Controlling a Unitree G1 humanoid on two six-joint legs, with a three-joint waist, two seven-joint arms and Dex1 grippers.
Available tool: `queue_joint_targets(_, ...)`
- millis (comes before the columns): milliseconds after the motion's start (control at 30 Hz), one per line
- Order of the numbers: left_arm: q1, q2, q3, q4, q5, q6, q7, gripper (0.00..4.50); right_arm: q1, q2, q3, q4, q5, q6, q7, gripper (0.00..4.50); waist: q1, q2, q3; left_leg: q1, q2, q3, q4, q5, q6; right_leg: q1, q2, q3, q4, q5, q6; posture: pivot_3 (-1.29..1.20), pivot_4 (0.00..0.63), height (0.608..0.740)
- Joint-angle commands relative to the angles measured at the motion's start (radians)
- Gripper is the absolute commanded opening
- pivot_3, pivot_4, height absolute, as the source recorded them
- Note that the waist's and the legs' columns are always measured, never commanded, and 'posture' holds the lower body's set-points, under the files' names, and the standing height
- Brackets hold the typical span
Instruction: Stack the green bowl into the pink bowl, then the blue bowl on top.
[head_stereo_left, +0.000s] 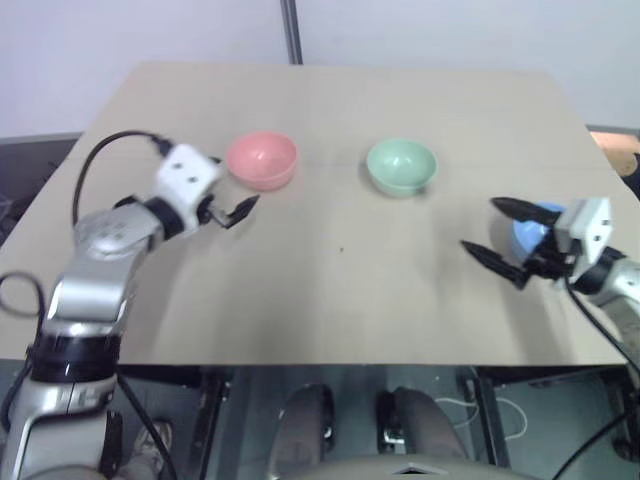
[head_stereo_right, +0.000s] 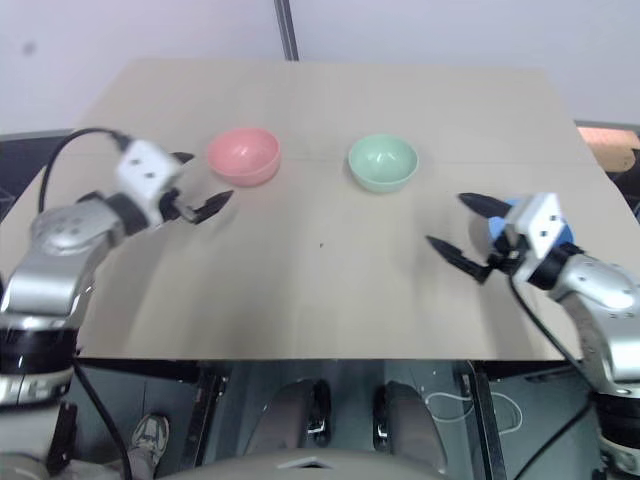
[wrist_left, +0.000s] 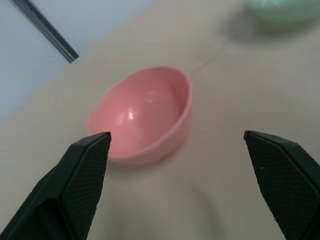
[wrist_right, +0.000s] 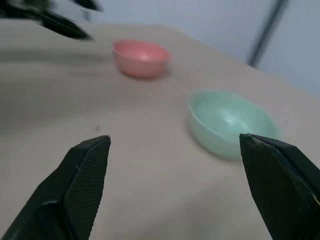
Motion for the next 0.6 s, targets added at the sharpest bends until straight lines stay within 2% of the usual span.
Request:
queue_joint_targets(33,-0.146,-0.038,-0.123,0.146,0.143,0.024,-0.009,4.5,-0.064,0.026,0.056,0.01,-0.035,-0.046,0.015,4.46,0.001,0.0,0.0,-0.001,0.0,0.0,0.0,0.001,-0.002,-0.001,0.0,0.0,0.0,0.0,0.0,0.0,0.15,0.74)
queue_joint_targets(200,-0.322,-0.149,-0.275,0.413,0.284,-0.004,-0.032,4.5,-0.121,0.051,0.103,0.057,-0.105,-0.076,0.001,4.46,0.001,0.0,0.0,-0.002,-0.001,0.002,0.002,0.0,0.0,-0.001,-0.001,0.001,-0.001,0.002,-0.003,0.0,0.15,0.74)
queue_joint_targets(233,-0.347,-0.179,-0.288,0.456,0.294,0.0,-0.035,3.98,-0.125,0.053,0.104,0.066,-0.116,-0.079,-0.005,4.5,0.001,0.0,0.0,-0.003,-0.001,0.002,0.002,0.0,0.0,-0.002,0.0,0.001,-0.001,0.002,-0.003,0.0,0.15,0.74)
queue_joint_targets(300,-0.38,-0.213,-0.306,0.518,0.314,-0.015,-0.046,3.24,-0.126,0.051,0.1,0.083,-0.136,-0.089,-0.01,4.5,0.0,-0.001,0.001,-0.004,-0.001,0.002,0.002,0.0,0.0,-0.003,-0.001,0.001,-0.001,0.002,-0.003,0.0,0.15,0.74)
queue_joint_targets(367,-0.41,-0.237,-0.31,0.577,0.327,-0.038,-0.043,2.06,-0.115,0.048,0.087,0.086,-0.148,-0.098,-0.016,4.5,-0.002,-0.001,0.001,-0.004,-0.001,0.002,0.002,0.0,0.0,-0.004,-0.001,0.001,-0.001,0.002,-0.003,0.0,0.15,0.74)
queue_joint_targets(400,-0.427,-0.25,-0.309,0.607,0.329,-0.053,-0.04,1.9,-0.102,0.046,0.075,0.077,-0.15,-0.097,-0.025,4.5,-0.004,-0.001,0.001,-0.004,0.0,0.002,0.002,0.0,0.0,-0.004,-0.001,0.002,0.0,0.002,-0.003,0.0,0.15,0.74)
queue_joint_targets(433,-0.44,-0.26,-0.307,0.632,0.332,-0.066,-0.039,1.2,-0.094,0.045,0.067,0.071,-0.151,-0.095,-0.031,4.5,-0.003,-0.001,0.001,-0.004,0.0,0.003,0.002,0.0,0.0,-0.004,-0.001,0.002,0.0,0.002,-0.003,0.0,0.15,0.74)
queue_joint_targets(500,-0.454,-0.278,-0.29,0.648,0.31,-0.095,-0.069,0.36,-0.071,0.048,0.051,0.052,-0.147,-0.088,-0.048,4.5,-0.002,-0.001,0.001,-0.004,0.0,0.003,0.003,0.0,0.0,-0.004,-0.001,0.002,0.001,0.001,-0.003,0.0,0.15,0.74)
queue_joint_targets(533,-0.454,-0.283,-0.277,0.638,0.291,-0.1,-0.092,0.02,-0.06,0.048,0.047,0.045,-0.148,-0.087,-0.054,4.5,-0.002,-0.001,0.001,-0.004,0.0,0.003,0.003,0.0,0.0,-0.004,-0.001,0.002,0.002,0.001,-0.003,0.0,0.15,0.74)
queue_joint_targets(600,-0.425,-0.278,-0.251,0.541,0.208,-0.09,-0.229,0.02,-0.025,0.04,0.036,0.018,-0.152,-0.091,-0.066,4.5,-0.002,-0.001,0.001,-0.004,0.0,0.003,0.003,0.0,0.0,-0.004,-0.001,0.002,0.002,0.002,-0.003,0.0,0.15,0.74)
